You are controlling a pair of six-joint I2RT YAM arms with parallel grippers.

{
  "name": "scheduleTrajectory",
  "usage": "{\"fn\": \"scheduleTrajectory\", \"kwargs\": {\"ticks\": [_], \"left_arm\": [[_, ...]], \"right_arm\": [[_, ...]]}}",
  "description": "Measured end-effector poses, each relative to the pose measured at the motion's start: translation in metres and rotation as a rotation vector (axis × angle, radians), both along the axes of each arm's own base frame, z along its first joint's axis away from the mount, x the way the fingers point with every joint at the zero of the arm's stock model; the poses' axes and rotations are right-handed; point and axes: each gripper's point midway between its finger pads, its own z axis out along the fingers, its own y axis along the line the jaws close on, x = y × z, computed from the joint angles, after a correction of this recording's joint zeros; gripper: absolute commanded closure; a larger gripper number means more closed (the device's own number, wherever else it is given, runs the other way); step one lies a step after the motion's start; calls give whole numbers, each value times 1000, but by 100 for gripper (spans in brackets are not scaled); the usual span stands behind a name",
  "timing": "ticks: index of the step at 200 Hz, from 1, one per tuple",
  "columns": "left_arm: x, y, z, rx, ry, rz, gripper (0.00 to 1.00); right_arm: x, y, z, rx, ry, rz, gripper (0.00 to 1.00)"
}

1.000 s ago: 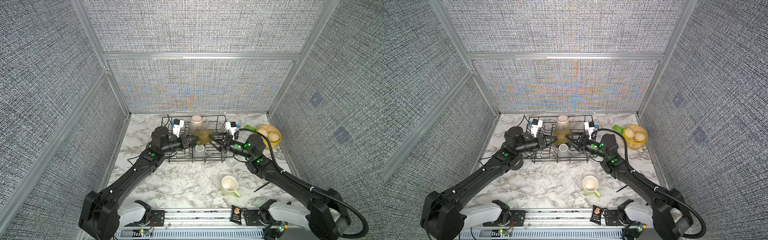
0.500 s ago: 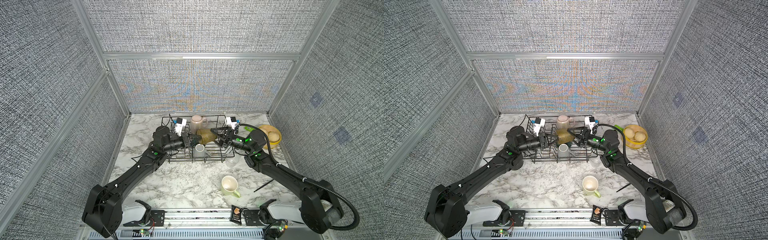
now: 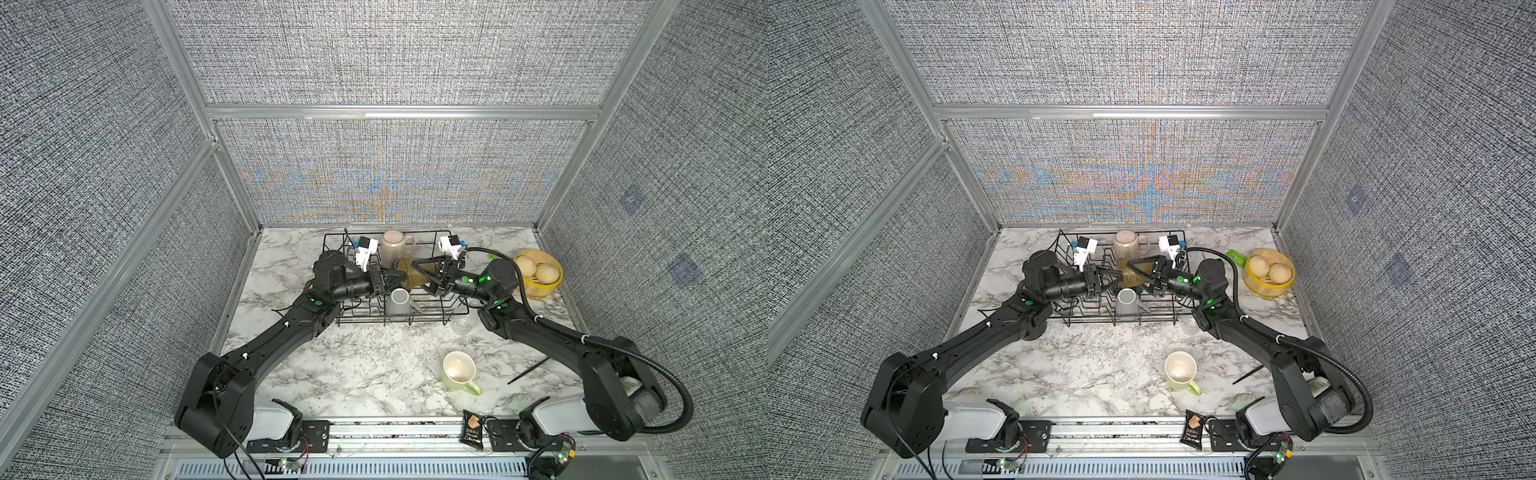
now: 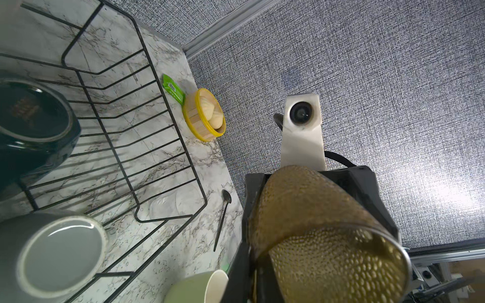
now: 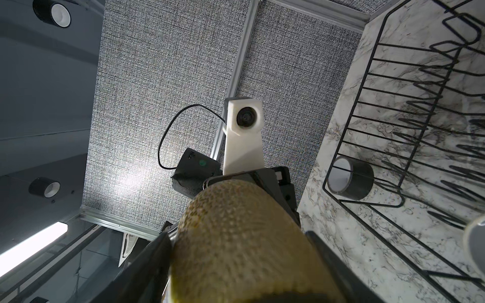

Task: Load cups into a dish rack
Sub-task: Place the cup upside down at the dish rack.

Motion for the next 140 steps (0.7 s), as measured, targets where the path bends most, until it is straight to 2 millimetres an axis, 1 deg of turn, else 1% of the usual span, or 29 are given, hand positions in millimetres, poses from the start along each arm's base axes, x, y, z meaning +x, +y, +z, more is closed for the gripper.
{"fn": "scheduleTrajectory", "kwargs": {"ticks": [32, 40, 49, 56, 72, 97, 121, 140], "left_arm": [[6, -2, -2, -5, -3, 3, 100], [7, -3, -4, -4, 3, 2, 93], [8, -4, -4, -4, 4, 0, 82], [8, -4, -4, -3, 1, 0, 78], [9, -5, -9, 13, 19, 4, 74], [14, -1, -12, 49, 29, 28, 65], [15, 9, -19, 111, 31, 79, 62], [16, 18, -25, 165, 29, 119, 61]], "right_arm": [[5, 0, 1, 11, -3, -10, 30], [6, 0, 0, 10, 1, -14, 30], [6, -1, -1, 9, 3, -18, 31], [7, -2, -1, 9, 2, -20, 32], [7, -2, -1, 7, -4, -17, 32], [14, -8, -3, -2, -17, -40, 32], [26, -17, -13, -50, -25, -84, 32], [38, -25, -19, -115, -38, -128, 32]]}}
